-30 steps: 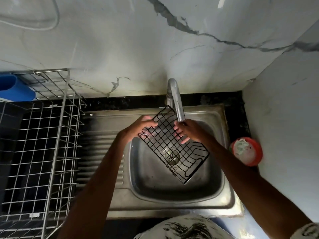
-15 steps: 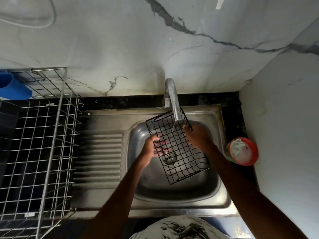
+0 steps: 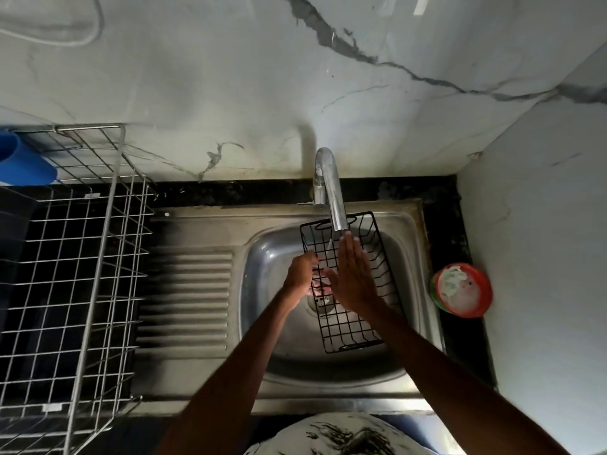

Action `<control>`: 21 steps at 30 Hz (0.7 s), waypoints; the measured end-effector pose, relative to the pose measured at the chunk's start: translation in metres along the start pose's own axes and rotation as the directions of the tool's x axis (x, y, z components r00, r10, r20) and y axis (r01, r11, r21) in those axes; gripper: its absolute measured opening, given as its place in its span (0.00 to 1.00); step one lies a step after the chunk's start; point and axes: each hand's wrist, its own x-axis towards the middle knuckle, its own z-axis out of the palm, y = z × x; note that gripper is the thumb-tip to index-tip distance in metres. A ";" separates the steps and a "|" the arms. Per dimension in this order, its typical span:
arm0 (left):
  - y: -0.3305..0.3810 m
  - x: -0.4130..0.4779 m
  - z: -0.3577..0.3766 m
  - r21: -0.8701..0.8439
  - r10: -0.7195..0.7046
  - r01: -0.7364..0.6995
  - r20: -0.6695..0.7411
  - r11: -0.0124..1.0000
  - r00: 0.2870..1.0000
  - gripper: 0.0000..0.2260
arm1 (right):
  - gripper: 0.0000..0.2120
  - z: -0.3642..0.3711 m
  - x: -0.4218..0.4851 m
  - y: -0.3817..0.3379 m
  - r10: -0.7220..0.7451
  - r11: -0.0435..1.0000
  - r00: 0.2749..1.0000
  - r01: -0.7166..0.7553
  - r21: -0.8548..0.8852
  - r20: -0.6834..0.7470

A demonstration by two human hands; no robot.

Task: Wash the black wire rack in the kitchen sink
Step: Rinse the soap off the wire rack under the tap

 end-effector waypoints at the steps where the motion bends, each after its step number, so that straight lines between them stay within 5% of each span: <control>1: 0.004 -0.005 0.003 0.001 0.034 -0.034 -0.001 0.999 0.999 0.18 | 0.38 0.003 0.002 0.000 0.033 0.998 0.999 -0.034 -0.054 -0.017; 3: 0.006 -0.009 0.005 0.026 0.095 -0.094 -0.018 0.995 0.995 0.19 | 0.37 0.005 0.001 -0.008 0.021 0.988 1.000 -0.024 -0.149 -0.023; 7: 0.005 -0.007 -0.005 0.056 0.182 -0.179 -0.071 0.982 0.981 0.19 | 0.32 0.007 -0.002 -0.006 -0.353 0.921 0.934 0.358 -0.151 0.057; 12: 0.005 0.003 -0.010 -0.038 0.149 -0.153 -0.104 0.987 0.983 0.17 | 0.36 -0.001 0.011 -0.008 -0.059 0.997 0.990 0.052 -0.058 -0.129; 17: 0.007 -0.001 -0.011 -0.088 0.178 -0.191 -0.129 0.978 0.975 0.17 | 0.31 -0.001 0.011 -0.012 -0.392 0.916 0.917 0.380 -0.132 -0.078; 21: 0.013 -0.001 -0.014 -0.099 0.203 -0.215 -0.123 0.971 0.971 0.18 | 0.32 -0.007 0.018 -0.010 -0.106 0.994 0.977 0.103 -0.027 -0.187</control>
